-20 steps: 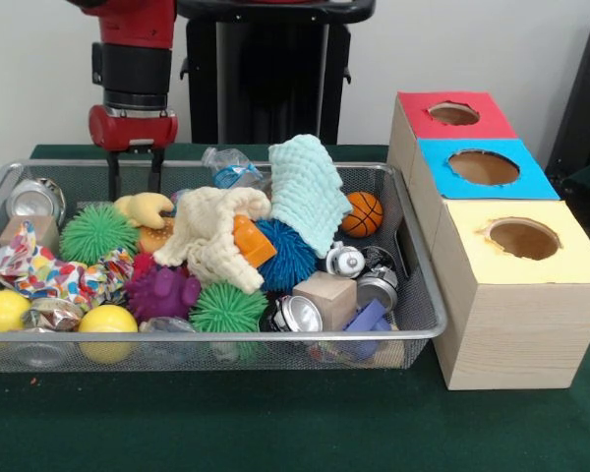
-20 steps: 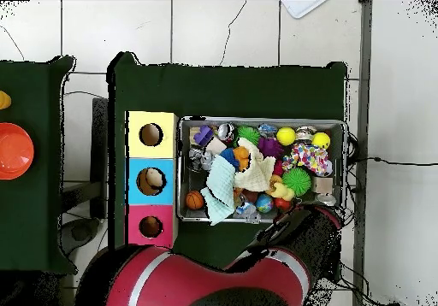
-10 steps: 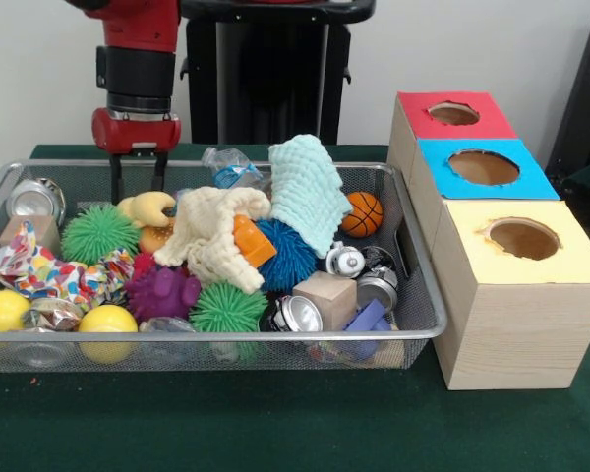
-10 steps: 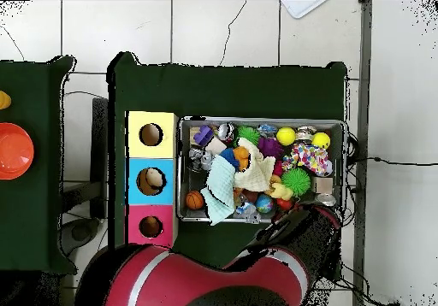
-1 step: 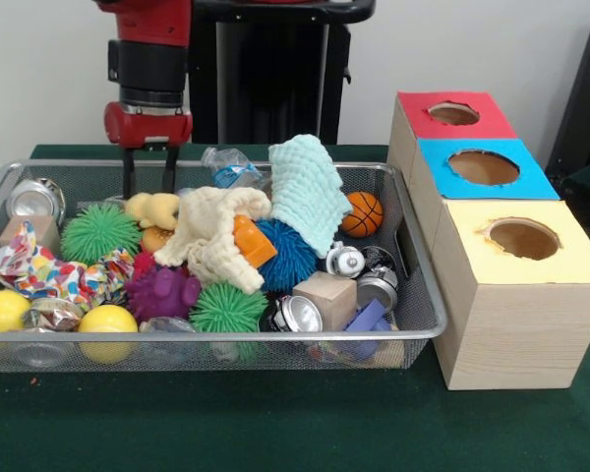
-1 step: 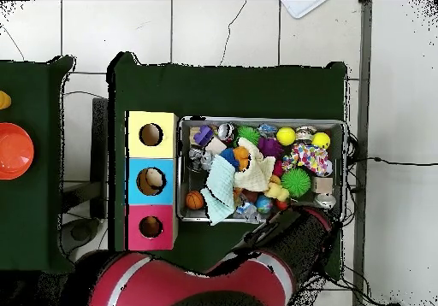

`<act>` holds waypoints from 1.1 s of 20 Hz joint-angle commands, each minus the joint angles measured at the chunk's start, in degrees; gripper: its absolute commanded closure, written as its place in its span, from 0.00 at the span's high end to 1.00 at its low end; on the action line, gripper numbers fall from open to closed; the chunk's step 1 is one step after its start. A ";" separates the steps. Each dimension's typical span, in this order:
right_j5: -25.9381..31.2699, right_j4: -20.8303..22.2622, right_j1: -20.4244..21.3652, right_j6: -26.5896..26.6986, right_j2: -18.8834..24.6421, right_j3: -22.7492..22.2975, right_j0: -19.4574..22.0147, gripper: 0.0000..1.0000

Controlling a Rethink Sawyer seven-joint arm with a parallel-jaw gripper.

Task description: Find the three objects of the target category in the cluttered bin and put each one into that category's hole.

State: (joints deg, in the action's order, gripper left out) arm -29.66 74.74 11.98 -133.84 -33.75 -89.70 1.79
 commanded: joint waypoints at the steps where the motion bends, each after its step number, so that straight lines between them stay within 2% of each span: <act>1: 0.99 -0.23 1.86 15.81 3.64 -1.99 -3.92 1.00; 6: 0.85 -0.47 1.74 16.47 3.00 -2.18 -4.29 1.00; 10: 1.19 1.47 2.34 13.17 2.46 -1.79 -5.95 1.00; 22: -0.39 -3.49 2.78 21.44 2.90 -1.15 -3.01 1.00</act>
State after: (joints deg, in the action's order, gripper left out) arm -29.69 74.92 14.58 -133.82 -35.15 -90.85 -3.04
